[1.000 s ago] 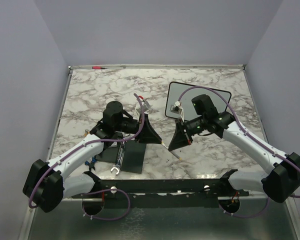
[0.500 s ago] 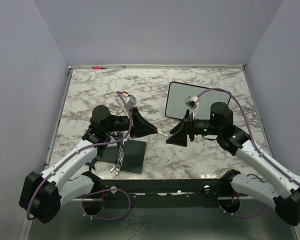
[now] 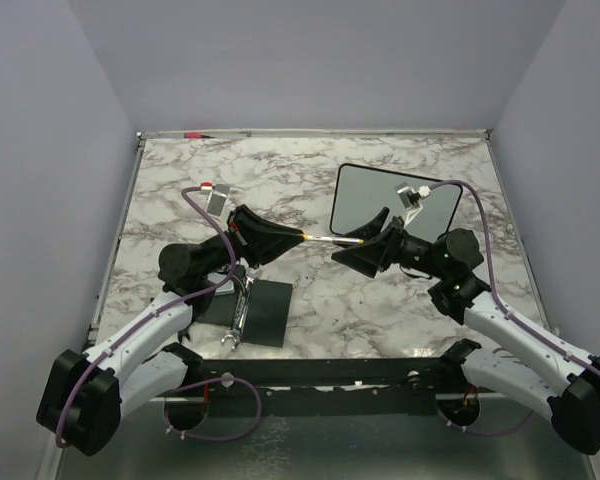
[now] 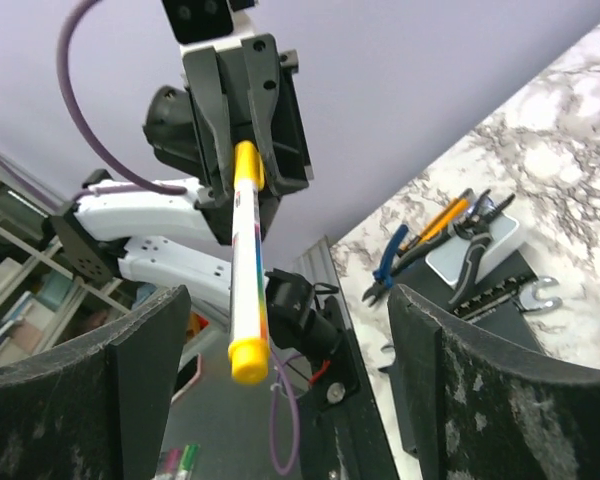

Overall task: Write a sentence on the whiteboard
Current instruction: Open the whiteboard marker at the center of the board.

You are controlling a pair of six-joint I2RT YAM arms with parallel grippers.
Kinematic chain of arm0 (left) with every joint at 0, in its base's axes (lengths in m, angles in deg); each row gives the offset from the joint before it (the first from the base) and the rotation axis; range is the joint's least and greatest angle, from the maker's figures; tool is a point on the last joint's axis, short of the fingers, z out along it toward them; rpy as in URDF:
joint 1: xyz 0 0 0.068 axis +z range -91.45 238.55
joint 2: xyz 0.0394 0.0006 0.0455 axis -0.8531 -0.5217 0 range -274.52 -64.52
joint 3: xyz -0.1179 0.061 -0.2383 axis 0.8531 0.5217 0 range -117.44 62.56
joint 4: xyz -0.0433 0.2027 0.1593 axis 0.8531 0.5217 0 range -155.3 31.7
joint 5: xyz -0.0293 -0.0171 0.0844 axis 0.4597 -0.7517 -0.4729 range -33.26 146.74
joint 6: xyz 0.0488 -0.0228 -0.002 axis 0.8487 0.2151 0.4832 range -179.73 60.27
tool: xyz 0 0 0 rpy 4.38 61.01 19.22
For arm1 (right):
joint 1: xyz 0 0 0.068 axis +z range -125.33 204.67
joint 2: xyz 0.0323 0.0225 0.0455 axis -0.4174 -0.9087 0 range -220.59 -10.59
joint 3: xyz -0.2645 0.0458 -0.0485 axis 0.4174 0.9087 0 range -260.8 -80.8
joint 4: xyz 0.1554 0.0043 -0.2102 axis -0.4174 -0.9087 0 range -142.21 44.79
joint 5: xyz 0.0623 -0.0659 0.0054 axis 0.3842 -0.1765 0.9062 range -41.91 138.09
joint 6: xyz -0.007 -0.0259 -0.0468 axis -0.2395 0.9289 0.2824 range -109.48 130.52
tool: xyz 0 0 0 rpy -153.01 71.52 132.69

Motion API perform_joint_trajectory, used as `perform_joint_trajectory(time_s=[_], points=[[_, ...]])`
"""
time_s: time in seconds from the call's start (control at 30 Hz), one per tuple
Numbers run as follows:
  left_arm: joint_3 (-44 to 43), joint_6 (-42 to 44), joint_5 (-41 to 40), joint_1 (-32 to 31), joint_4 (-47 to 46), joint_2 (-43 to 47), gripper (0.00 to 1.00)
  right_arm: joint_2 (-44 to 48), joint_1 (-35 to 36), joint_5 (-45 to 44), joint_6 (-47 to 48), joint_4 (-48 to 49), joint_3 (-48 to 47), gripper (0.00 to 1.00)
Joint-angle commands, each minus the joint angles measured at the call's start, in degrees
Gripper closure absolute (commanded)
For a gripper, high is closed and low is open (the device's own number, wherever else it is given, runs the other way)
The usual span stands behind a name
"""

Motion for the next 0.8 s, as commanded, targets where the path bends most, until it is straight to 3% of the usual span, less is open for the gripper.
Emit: perform_joint_trajectory(time_s=[0.0, 0.53, 0.77], points=[[-0.39, -3.50, 0.72, 0.26, -6.09, -0.94, 1.00, -1.80, -0.10, 2.92, -0.19, 2.44, -5.43, 0.20], [-1.54, -0.59, 2.47, 0.22, -3.51, -4.18, 1.00, -4.28, -0.16, 4.45, 6.40, -9.37, -11.12, 0.44], [-1.55, 0.53, 2.91, 0.24, -1.70, -4.35, 1.00, -4.68, -0.09, 4.79, 7.85, -11.72, -11.86, 0.60]])
